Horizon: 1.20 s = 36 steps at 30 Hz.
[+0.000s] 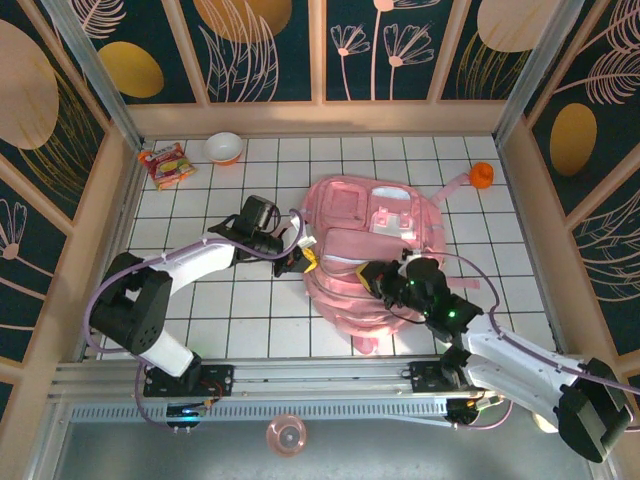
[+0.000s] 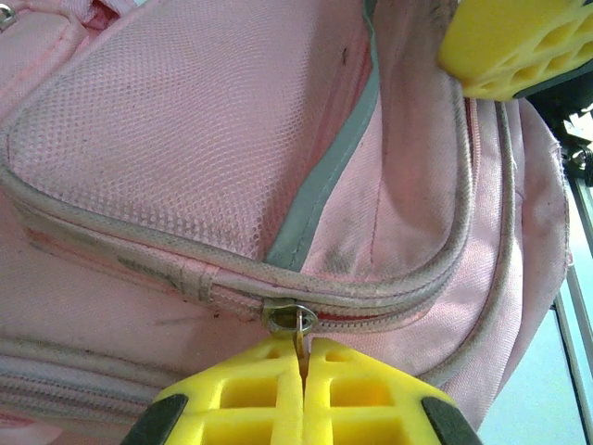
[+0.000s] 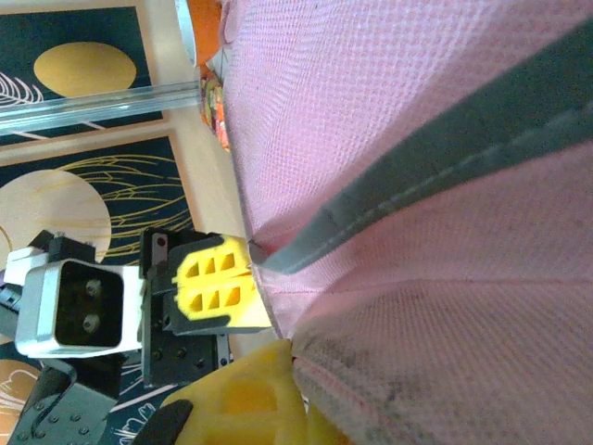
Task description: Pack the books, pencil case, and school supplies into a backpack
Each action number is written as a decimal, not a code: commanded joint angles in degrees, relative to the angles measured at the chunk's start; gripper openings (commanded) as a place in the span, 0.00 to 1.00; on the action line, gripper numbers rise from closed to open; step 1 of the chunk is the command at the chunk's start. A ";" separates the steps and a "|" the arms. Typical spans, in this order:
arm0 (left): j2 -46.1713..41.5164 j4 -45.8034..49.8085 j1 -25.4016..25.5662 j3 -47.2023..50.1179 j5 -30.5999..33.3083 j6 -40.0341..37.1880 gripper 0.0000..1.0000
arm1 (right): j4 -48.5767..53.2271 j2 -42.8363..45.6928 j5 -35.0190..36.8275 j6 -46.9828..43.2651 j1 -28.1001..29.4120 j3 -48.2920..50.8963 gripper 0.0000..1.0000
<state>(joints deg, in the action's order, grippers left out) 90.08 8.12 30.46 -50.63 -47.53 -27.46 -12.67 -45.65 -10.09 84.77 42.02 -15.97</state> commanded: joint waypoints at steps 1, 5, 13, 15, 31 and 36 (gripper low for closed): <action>-3.91 2.03 2.11 1.37 -3.41 0.90 0.00 | -6.53 -2.90 3.77 -1.14 -1.10 0.52 0.00; -6.11 -0.62 4.66 3.04 -2.64 5.64 0.00 | -10.10 -8.00 2.98 -3.29 -1.58 -1.87 0.00; -8.65 -4.91 8.61 4.57 0.16 13.66 0.03 | -15.85 -15.80 -0.80 -6.75 -2.43 -7.02 0.00; -8.95 -5.29 9.65 4.36 2.87 15.63 0.05 | -16.92 -16.25 -1.23 -7.04 -2.47 -7.45 0.00; -13.78 -0.74 9.78 8.70 25.43 25.36 0.00 | -2.27 -6.81 -3.18 -9.54 -4.32 -6.29 0.00; -14.35 -4.61 10.67 9.86 17.30 26.15 0.01 | -5.22 -6.75 -4.01 -9.71 -4.32 -6.53 0.00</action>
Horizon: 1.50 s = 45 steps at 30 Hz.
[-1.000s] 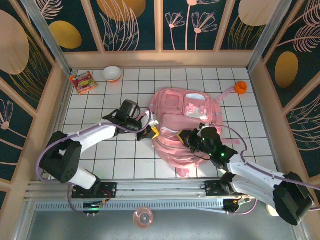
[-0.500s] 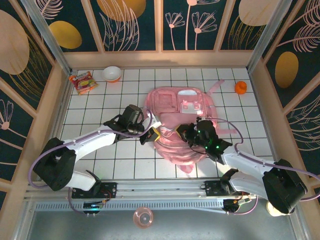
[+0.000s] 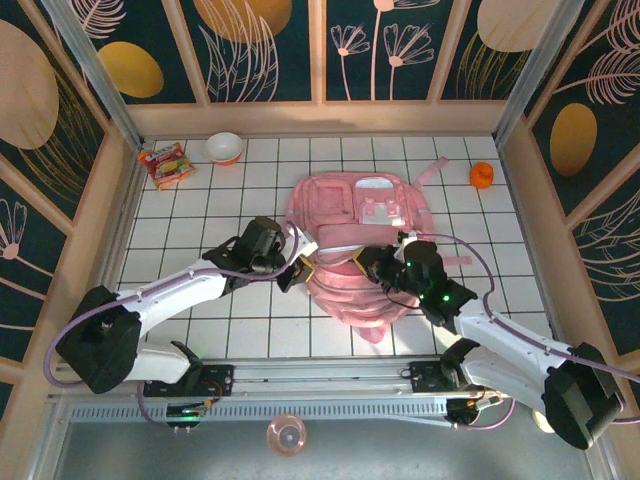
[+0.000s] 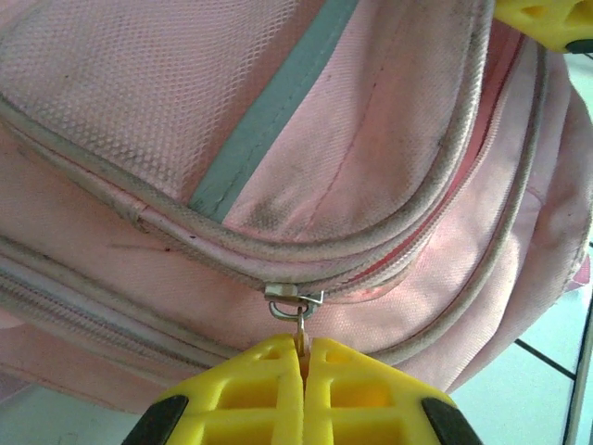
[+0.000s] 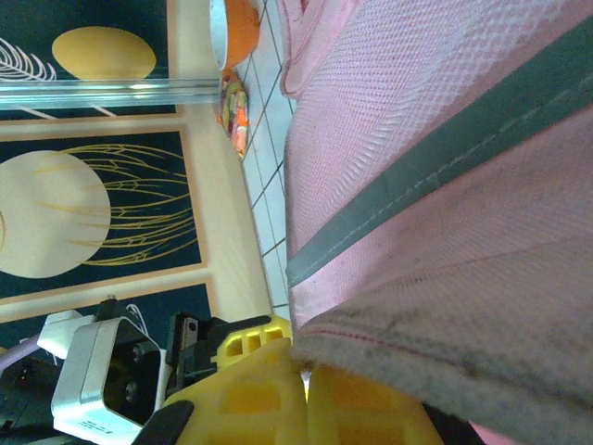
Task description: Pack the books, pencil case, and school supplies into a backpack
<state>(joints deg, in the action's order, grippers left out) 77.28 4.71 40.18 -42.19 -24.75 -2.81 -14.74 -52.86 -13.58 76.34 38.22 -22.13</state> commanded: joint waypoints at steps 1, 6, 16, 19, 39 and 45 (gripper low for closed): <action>-1.79 -2.58 1.10 1.84 -6.06 2.04 0.02 | -3.89 -0.13 -0.72 -1.26 -0.45 -0.66 0.00; -0.87 -5.24 2.50 0.74 -10.19 4.12 0.04 | -6.31 -3.62 -1.95 -1.81 0.09 -2.03 0.00; 3.67 -9.30 9.27 -2.51 -13.77 7.42 0.15 | -8.54 -6.40 -3.32 -2.81 0.43 -3.47 0.00; 3.21 -11.74 9.30 -2.48 -13.08 8.38 0.20 | -7.28 -6.29 -5.14 -4.58 -0.41 -3.62 0.00; -10.47 -11.25 9.29 5.51 7.99 -29.20 0.75 | 38.68 -20.96 -36.63 -70.04 -18.56 -27.73 0.00; -1.28 -8.19 9.27 -0.50 12.23 -35.90 0.75 | 37.31 -22.44 -38.39 -69.09 -18.75 -29.65 0.00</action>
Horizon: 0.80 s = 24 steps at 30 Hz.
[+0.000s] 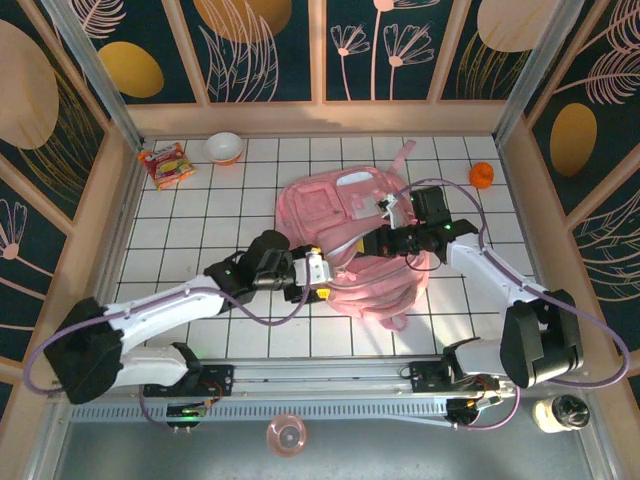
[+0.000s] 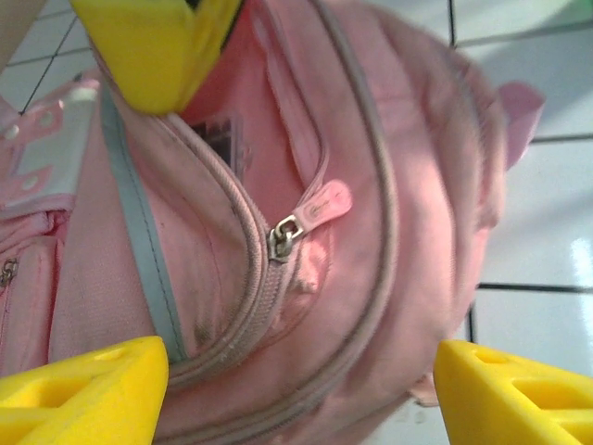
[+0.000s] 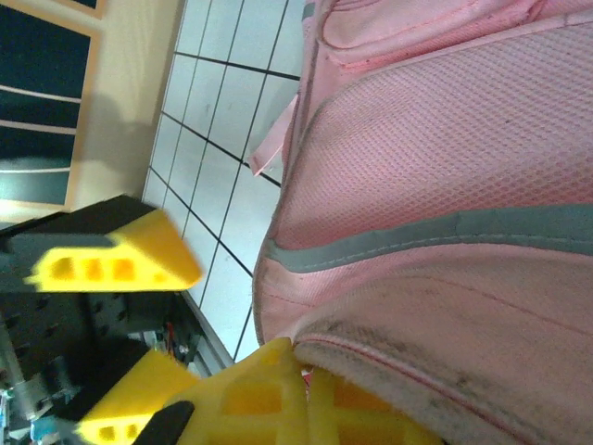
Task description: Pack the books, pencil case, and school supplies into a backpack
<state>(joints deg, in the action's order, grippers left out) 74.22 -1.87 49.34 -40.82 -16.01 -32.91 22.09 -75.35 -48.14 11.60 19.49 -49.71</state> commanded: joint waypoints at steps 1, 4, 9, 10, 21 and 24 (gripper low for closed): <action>2.28 -4.23 0.09 -1.45 3.97 -5.98 0.73 | 0.27 0.12 -3.56 -4.36 -0.03 -1.92 0.00; 4.00 -9.76 0.10 -1.07 4.50 -5.60 0.66 | 0.16 0.03 -3.55 -4.13 0.01 -1.77 0.00; 7.80 -11.35 0.01 -1.77 2.88 -5.82 0.59 | 0.07 -0.22 -3.63 -4.23 0.01 -2.52 0.00; 8.44 -11.49 0.00 -1.85 2.21 -5.97 0.55 | 0.06 -0.22 -3.71 -4.30 -0.01 -2.73 0.00; 8.69 -10.67 0.00 -1.23 2.56 0.99 0.00 | 0.80 6.51 5.09 0.17 -0.07 -3.57 0.22; 8.50 -11.38 0.05 -0.58 -0.81 5.06 0.00 | 4.08 11.52 13.04 1.76 0.88 -2.34 0.32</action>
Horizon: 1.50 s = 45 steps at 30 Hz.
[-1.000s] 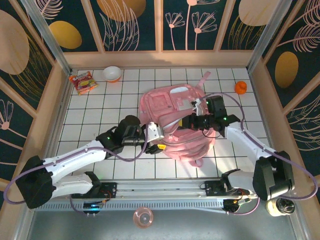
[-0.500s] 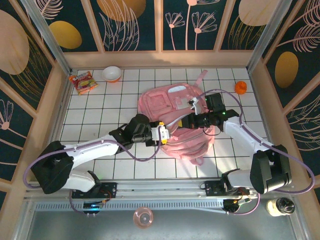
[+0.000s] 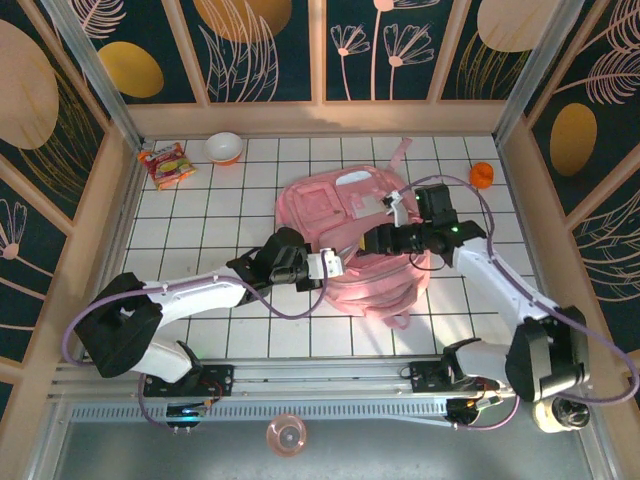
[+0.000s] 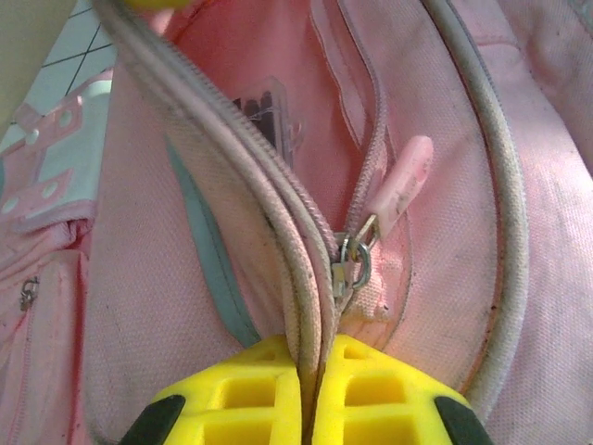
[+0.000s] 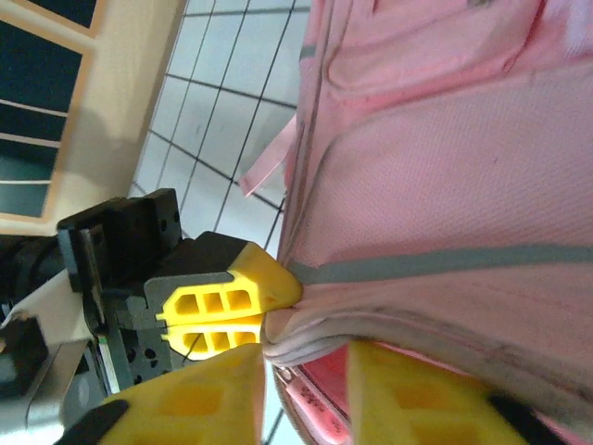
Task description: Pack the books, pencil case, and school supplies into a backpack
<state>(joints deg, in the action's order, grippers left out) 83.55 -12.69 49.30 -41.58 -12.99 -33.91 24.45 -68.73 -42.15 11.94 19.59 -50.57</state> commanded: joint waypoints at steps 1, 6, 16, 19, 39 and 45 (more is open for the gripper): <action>-0.84 -0.67 0.02 0.39 -4.82 7.28 0.00 | 2.96 7.03 9.83 2.19 1.40 -0.66 0.35; -0.93 -1.02 -1.11 1.07 -9.66 11.28 0.00 | 5.62 17.55 18.57 7.60 6.53 5.17 0.39; 0.16 0.07 -4.30 -1.27 -16.66 15.58 0.00 | -0.77 15.69 31.46 15.69 22.89 10.37 0.50; 1.24 0.62 -4.39 -2.47 -17.75 15.77 0.00 | -1.61 14.53 36.55 14.27 25.56 9.38 0.53; 1.88 1.70 -4.53 -4.85 -22.68 18.39 0.00 | -7.26 5.72 49.97 8.36 28.89 7.37 0.22; 1.79 3.55 -4.99 -4.30 -18.79 17.20 0.00 | -2.46 6.08 51.06 8.84 27.64 6.32 0.03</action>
<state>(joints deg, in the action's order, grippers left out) 85.93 -10.90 44.18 -44.95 -28.49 -17.85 21.06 -62.33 2.46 19.94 48.80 -42.09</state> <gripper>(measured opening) 0.049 0.057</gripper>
